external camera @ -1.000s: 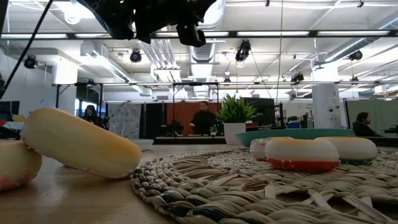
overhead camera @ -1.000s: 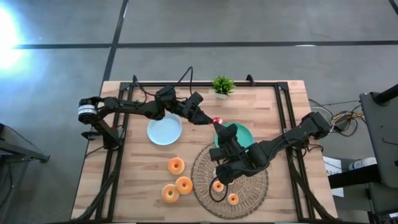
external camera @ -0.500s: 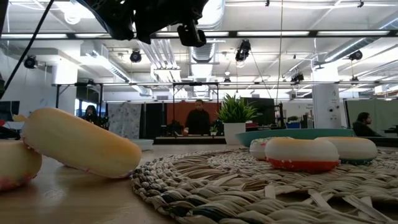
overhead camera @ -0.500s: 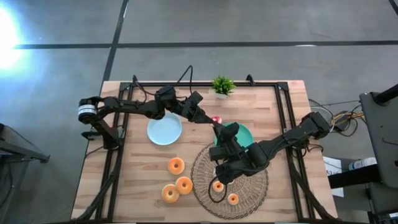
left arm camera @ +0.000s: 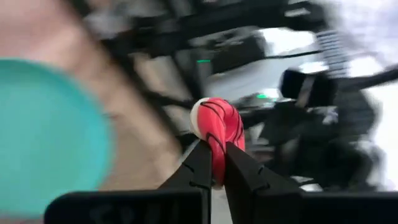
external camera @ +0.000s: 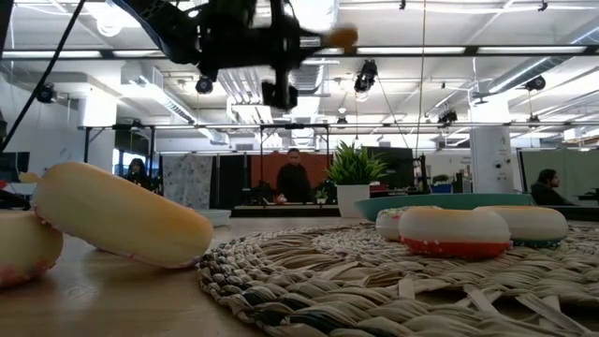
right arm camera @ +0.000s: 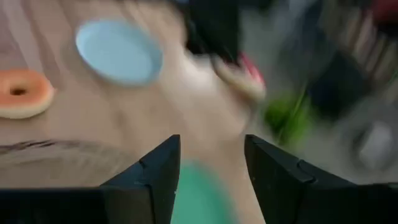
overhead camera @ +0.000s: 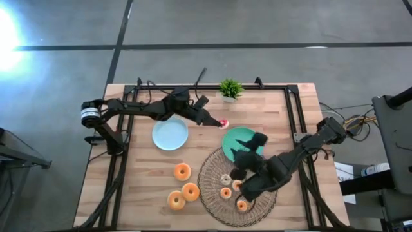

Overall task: Pick & Place donuts
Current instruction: Put the small orange donut on the green plate

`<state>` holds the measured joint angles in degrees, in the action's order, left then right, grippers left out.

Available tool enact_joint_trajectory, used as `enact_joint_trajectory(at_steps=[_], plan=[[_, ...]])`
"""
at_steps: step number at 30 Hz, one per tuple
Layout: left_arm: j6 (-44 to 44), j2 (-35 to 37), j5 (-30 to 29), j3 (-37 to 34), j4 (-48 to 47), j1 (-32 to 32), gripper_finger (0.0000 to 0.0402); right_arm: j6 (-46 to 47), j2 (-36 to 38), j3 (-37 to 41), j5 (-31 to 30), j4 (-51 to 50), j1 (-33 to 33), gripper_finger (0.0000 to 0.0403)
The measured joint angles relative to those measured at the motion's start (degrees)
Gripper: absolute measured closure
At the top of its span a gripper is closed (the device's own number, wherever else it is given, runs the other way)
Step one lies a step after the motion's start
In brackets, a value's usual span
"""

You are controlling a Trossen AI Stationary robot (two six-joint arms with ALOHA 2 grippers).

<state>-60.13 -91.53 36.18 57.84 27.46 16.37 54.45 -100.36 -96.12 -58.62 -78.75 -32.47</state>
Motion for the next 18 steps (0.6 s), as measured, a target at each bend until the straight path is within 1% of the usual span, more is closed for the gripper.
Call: enact_joint_trajectory(at_steps=[1, 2, 3, 4, 9, 13, 15, 18], plan=[[3.0, -0.1, -1.6, 0.0, -3.5, -0.3, 0.0398, 8.7, 0.3, 0.0, 3.3, -4.0, 0.2, 0.0232], [5.6, -0.7, -3.2, 0.0, -6.2, -0.8, 0.0398, 16.6, 0.4, 0.1, 5.0, -7.6, 0.2, 0.0232], [7.5, -1.3, -4.4, 0.0, -8.0, -1.1, 0.0398, 23.2, 0.5, 0.2, 5.8, -10.8, 0.2, 0.0232], [8.7, -2.1, -5.1, 0.0, -9.3, -1.5, 0.0398, 28.2, 0.5, 0.4, 6.0, -11.7, 0.0, 0.0232], [11.4, -8.6, -6.7, 0.7, -8.5, -2.9, 0.0398, 33.3, 2.2, 0.9, 7.4, -11.1, 0.0, 0.0232], [14.8, -15.0, -7.5, 3.8, -9.0, -4.3, 0.0397, 37.2, 3.9, 1.2, 7.5, -11.3, 0.9, 0.0234], [15.9, -17.3, -8.6, 5.8, -9.0, -5.1, 0.0386, 38.4, 5.1, 1.2, 7.5, -11.3, 1.0, 0.0234], [18.5, -20.0, -11.2, 9.6, -10.3, -5.9, 0.0359, 38.3, 6.4, 1.2, 7.6, -11.3, 1.1, 0.0234]])
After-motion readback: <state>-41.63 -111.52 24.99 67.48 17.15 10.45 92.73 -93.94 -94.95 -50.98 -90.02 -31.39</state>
